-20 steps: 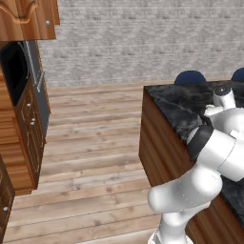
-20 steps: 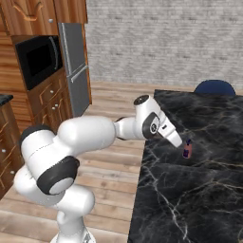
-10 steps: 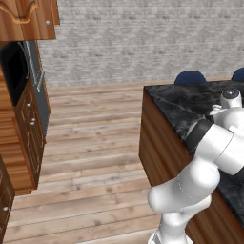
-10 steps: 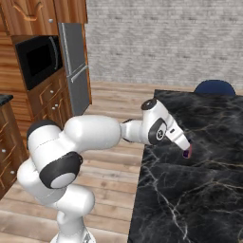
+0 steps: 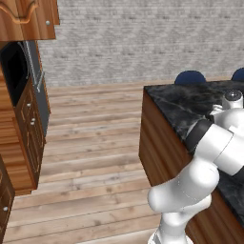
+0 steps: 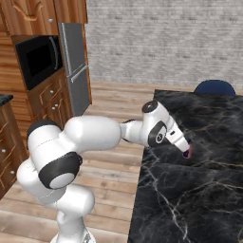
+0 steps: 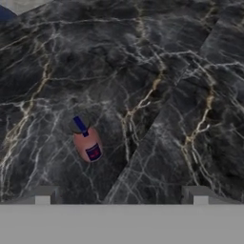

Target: Pick the juice from the counter and place it in the open cabinet.

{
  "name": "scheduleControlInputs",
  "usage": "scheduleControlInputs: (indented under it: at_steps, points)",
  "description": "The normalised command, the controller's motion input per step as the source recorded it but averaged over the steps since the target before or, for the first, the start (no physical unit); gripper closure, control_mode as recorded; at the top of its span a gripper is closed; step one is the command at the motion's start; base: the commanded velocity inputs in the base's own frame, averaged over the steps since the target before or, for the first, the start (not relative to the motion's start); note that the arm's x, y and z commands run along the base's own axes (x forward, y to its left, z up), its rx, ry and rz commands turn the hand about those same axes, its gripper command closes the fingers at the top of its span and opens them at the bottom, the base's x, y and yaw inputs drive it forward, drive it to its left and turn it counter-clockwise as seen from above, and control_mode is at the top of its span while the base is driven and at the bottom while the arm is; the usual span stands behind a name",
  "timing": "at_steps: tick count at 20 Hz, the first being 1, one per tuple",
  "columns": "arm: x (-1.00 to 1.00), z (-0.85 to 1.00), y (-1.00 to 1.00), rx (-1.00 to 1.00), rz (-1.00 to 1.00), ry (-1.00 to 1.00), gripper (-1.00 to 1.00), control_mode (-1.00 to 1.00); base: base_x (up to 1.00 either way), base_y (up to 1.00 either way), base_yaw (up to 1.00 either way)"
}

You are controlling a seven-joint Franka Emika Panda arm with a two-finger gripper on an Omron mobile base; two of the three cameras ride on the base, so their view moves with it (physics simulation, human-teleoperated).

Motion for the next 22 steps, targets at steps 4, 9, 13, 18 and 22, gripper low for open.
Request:
scheduleControlInputs:
  at_steps: [4,9,13,18,22]
  points:
    - [0.00,0.00,0.03,0.03,0.00,-0.08,-1.00,-1.00,0.00,0.00,0.00]
    - [0.00,0.00,0.03,0.02,0.00,-0.05,-1.00,-1.00,0.00,0.00,0.00]
    - [0.00,0.00,0.11,0.01,0.00,0.00,-1.00,-1.00,0.00,0.00,0.00]
    - [0.08,-0.06,0.21,0.01,0.00,0.00,-1.00,-1.00,0.00,0.00,0.00]
    - [0.04,-0.04,0.10,0.00,0.00,0.00,-1.00,-1.00,0.00,0.00,0.00]
